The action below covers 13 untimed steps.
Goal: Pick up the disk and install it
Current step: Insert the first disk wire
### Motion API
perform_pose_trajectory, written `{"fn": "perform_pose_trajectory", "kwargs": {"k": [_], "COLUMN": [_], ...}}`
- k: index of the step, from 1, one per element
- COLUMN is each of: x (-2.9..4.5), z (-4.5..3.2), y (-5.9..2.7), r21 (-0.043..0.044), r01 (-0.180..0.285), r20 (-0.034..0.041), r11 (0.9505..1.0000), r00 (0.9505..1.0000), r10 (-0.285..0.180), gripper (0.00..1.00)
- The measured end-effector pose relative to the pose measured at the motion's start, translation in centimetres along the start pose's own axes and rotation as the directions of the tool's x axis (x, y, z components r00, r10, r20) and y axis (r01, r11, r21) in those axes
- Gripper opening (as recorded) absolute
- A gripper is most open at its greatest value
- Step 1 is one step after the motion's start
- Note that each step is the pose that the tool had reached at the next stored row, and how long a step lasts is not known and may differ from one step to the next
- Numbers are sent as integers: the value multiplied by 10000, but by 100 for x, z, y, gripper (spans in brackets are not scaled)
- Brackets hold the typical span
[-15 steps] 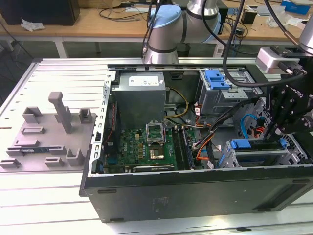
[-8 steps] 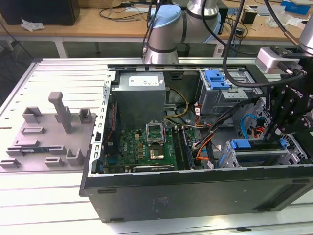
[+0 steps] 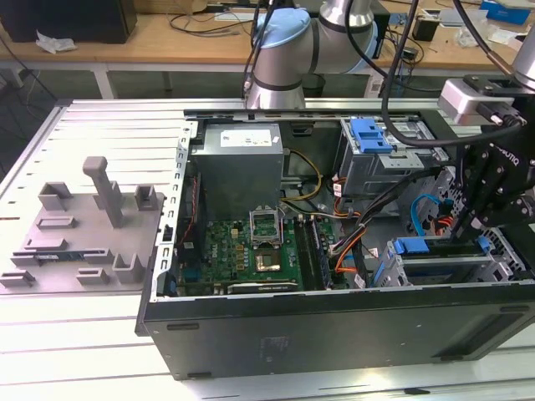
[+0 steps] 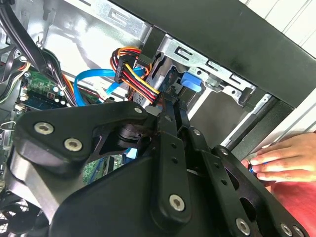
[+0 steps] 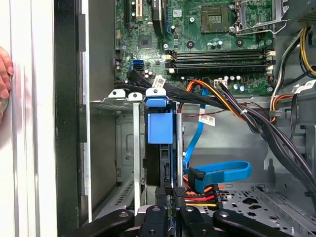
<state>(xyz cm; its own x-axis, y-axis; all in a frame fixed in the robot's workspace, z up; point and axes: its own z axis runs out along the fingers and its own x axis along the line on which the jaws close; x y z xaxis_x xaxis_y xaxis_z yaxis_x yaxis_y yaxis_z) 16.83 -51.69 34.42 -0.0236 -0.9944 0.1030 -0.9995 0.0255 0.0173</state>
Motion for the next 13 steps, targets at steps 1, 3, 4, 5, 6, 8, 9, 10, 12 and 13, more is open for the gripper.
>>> {"fn": "perform_pose_trajectory", "kwargs": {"k": [1, 3, 4, 5, 6, 8, 9, 10, 12, 13], "x": [0, -1, -1, -2, -2, -3, -3, -3, -4, -4], "z": [3, 9, 12, 15, 21, 27, 29, 31, 36, 40], "y": [0, 0, 0, 0, 0, -1, -1, -1, -1, -1], "r21": [0, 0, 0, 0, 0, 0, 0, 0, 0, 0], "r01": [0, 0, 0, 0, 0, 0, 0, 0, 0, 0], "r20": [2, 2, 2, 2, 3, 3, 2, 1, 0, 2], "r11": [10000, 10000, 10000, 10000, 10000, 10000, 10000, 10000, 10000, 10000], "r00": [10000, 10000, 10000, 10000, 10000, 10000, 10000, 10000, 10000, 10000], "r10": [0, 0, 0, 0, 0, 0, 0, 0, 0, 0], "gripper": [16, 16, 16, 16, 16, 16, 16, 16, 16, 16]}}
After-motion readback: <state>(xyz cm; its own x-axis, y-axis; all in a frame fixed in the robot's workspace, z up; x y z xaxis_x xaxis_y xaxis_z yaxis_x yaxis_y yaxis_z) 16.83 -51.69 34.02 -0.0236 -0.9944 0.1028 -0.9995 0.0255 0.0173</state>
